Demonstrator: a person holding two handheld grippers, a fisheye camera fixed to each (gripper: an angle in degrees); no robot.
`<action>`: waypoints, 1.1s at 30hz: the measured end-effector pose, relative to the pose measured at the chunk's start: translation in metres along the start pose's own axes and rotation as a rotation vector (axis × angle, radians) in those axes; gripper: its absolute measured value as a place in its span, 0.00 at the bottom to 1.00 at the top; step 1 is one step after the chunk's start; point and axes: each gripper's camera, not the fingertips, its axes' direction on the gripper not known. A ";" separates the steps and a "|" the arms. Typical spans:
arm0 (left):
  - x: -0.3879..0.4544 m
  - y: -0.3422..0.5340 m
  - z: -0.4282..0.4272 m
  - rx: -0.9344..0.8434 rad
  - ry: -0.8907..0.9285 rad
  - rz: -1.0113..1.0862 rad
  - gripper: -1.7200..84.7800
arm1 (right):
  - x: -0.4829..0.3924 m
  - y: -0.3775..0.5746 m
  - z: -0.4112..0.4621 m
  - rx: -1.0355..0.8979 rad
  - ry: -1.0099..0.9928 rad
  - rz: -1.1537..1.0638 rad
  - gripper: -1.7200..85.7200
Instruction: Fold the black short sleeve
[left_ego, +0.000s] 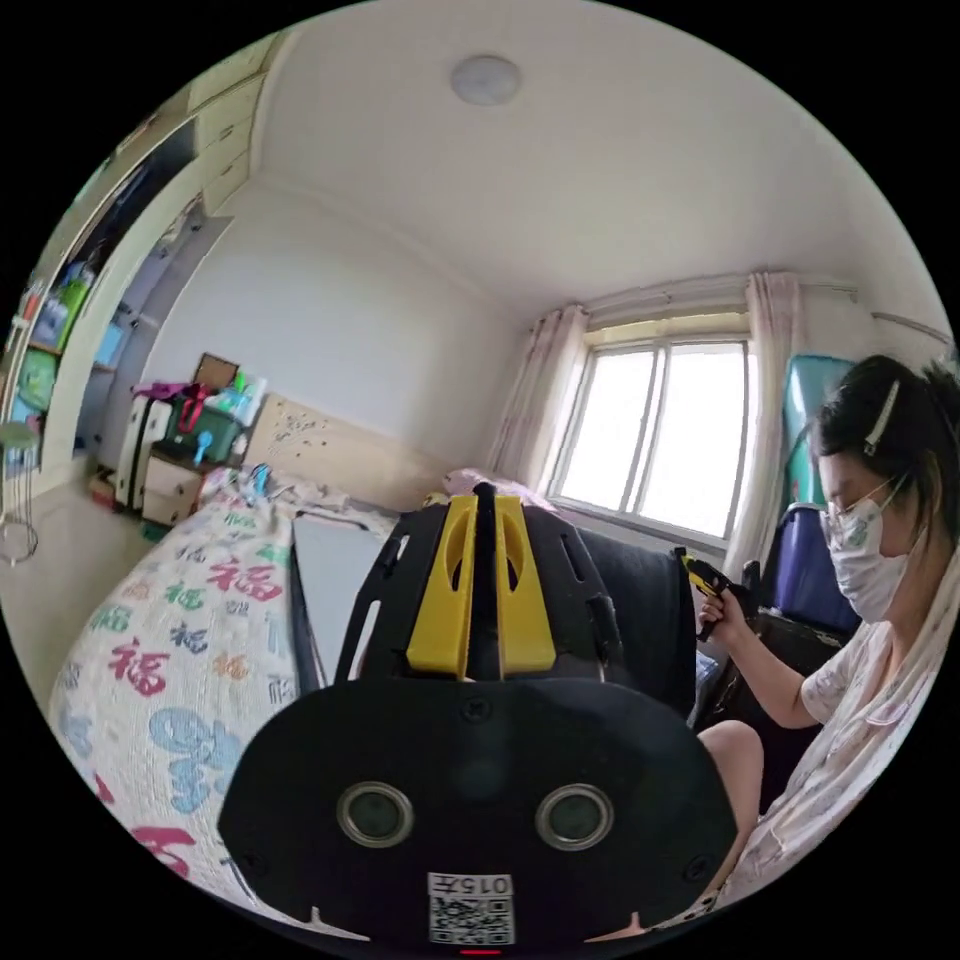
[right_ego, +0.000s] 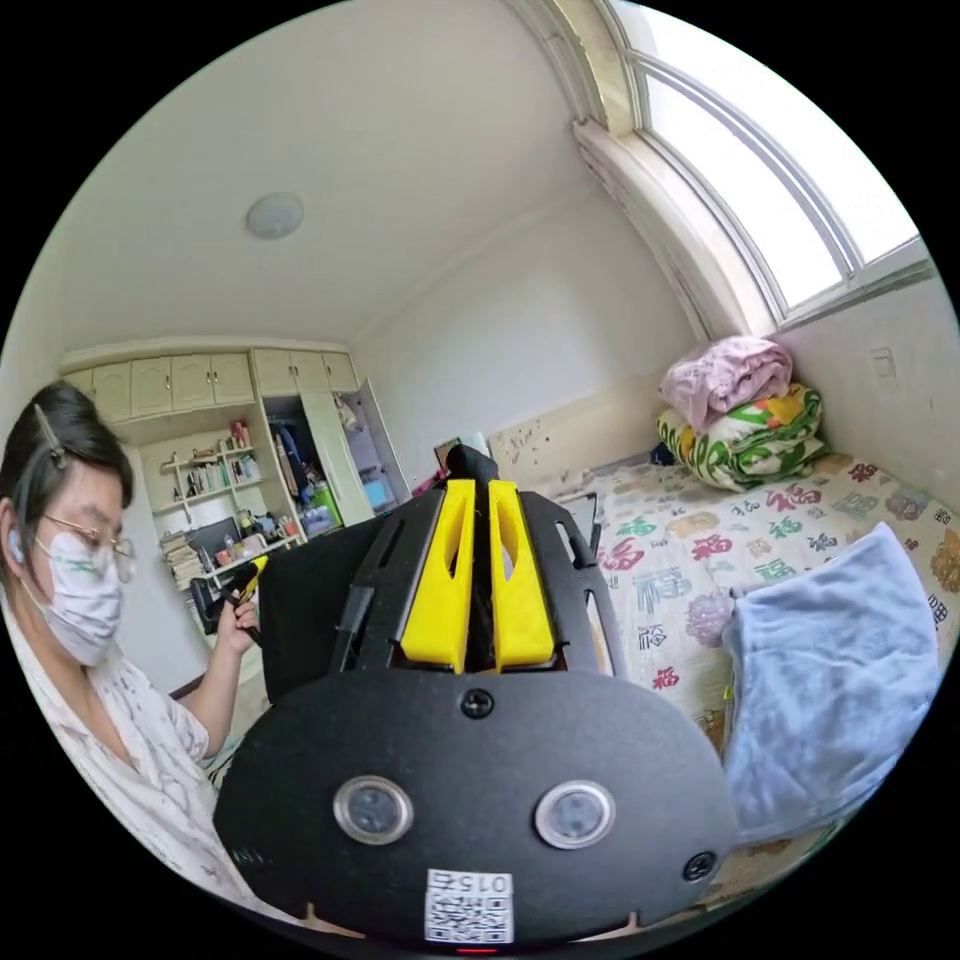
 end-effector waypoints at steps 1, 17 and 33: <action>-0.006 0.005 0.011 -0.002 -0.034 -0.032 0.05 | 0.012 0.002 0.020 -0.025 0.004 0.029 0.04; -0.001 0.084 0.121 -0.531 -0.420 -0.118 0.13 | 0.308 0.092 0.147 -0.608 0.124 0.183 0.13; 0.043 0.109 0.172 -0.689 -0.385 -0.334 0.09 | 0.521 0.107 0.124 -0.863 0.021 0.222 0.14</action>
